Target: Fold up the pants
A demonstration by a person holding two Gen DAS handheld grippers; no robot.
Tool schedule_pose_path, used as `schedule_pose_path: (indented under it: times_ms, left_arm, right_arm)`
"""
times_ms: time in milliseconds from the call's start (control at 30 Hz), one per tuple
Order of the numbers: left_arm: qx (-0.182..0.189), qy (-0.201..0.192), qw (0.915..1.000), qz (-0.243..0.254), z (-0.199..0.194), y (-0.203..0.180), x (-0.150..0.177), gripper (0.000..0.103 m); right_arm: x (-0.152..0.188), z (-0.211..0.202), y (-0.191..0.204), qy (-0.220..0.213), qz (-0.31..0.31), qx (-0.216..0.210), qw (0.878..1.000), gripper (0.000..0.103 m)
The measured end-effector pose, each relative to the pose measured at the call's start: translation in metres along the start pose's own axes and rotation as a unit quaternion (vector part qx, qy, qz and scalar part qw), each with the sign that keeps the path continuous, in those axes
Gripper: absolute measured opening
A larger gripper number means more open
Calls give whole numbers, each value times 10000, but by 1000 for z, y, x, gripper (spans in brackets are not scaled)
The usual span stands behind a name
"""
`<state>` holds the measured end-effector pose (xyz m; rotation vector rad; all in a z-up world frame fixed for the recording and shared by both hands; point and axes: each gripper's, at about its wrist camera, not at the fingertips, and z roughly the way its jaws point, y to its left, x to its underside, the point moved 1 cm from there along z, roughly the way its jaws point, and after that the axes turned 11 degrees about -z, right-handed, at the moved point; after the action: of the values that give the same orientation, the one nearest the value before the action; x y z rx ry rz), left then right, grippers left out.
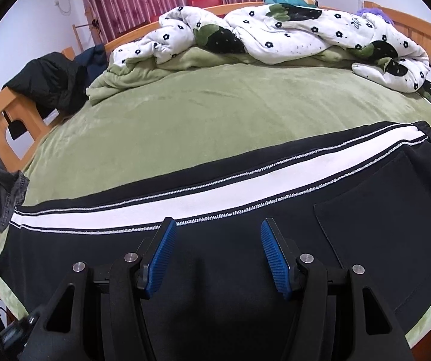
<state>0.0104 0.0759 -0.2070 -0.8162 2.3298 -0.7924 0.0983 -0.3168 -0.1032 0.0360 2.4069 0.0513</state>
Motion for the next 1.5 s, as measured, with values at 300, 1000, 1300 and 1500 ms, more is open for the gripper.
schedule_pose_path:
  times_ms: [300, 1000, 1300, 1500]
  left_arm:
    - [-649, -1036, 9908, -575, -55, 72, -81, 27]
    - [-1797, -1661, 9696, -5, -56, 87, -158, 17]
    - [-1656, -2076, 9528, 1473, -92, -34, -124, 12]
    - [-949, -1569, 9288, 3220, -63, -167, -36, 12]
  right_arm:
    - [1, 2, 11, -30, -95, 35, 9999, 58]
    - [34, 22, 64, 419, -1086, 127, 9931, 58]
    - [24, -14, 9, 82, -690, -13, 9976, 58]
    - [25, -33, -52, -117, -375, 444, 9982, 58]
